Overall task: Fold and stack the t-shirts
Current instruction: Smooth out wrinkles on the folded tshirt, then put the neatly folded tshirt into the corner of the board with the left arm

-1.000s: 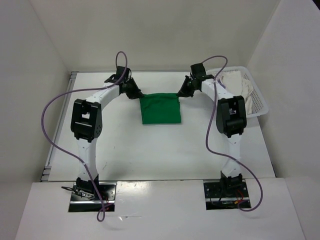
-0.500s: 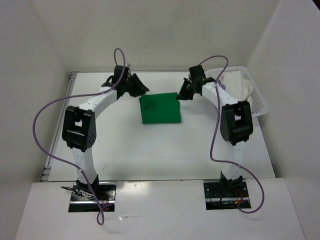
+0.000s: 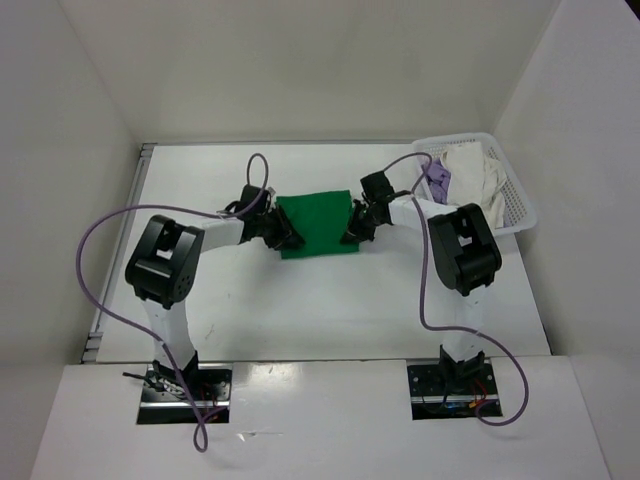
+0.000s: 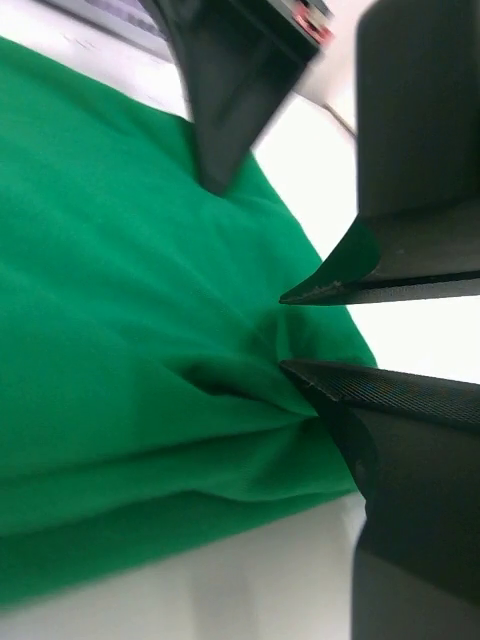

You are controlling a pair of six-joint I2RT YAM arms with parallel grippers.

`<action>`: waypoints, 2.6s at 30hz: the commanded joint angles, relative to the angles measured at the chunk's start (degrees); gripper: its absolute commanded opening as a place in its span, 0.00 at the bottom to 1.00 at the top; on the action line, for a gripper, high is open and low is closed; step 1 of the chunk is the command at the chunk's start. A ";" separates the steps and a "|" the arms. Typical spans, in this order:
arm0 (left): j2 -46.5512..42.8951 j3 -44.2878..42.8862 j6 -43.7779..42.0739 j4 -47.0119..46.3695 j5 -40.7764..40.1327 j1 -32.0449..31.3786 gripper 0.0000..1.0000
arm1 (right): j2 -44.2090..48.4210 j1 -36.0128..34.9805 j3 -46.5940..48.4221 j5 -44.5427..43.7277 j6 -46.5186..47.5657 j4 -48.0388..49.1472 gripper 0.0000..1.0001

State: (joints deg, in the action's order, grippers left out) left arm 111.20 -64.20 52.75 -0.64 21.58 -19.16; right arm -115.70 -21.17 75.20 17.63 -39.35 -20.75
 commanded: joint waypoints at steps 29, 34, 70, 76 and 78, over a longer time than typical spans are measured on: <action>-1.77 -1.36 -5.63 5.56 -5.94 11.33 0.53 | -16.22 -1.24 22.43 0.73 3.14 -3.06 0.00; -8.26 -0.23 -7.93 7.50 -5.42 15.20 0.60 | -15.44 -1.24 22.98 4.69 3.14 -2.98 0.00; 9.47 -24.55 -9.06 10.49 1.18 26.52 0.00 | 31.76 3.94 -9.45 12.69 0.24 -2.54 0.52; 11.05 -26.59 -5.73 8.39 1.80 40.93 0.21 | 33.52 3.94 -13.23 14.01 -0.29 -2.88 0.52; 11.06 -26.59 -4.42 7.76 1.80 42.70 0.63 | 34.31 3.94 -13.76 14.54 0.42 -3.41 0.52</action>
State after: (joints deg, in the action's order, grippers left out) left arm 120.92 -89.97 46.15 7.55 22.79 22.74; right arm -85.03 -17.45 62.33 30.83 -39.55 -23.75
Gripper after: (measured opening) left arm 0.451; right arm 0.514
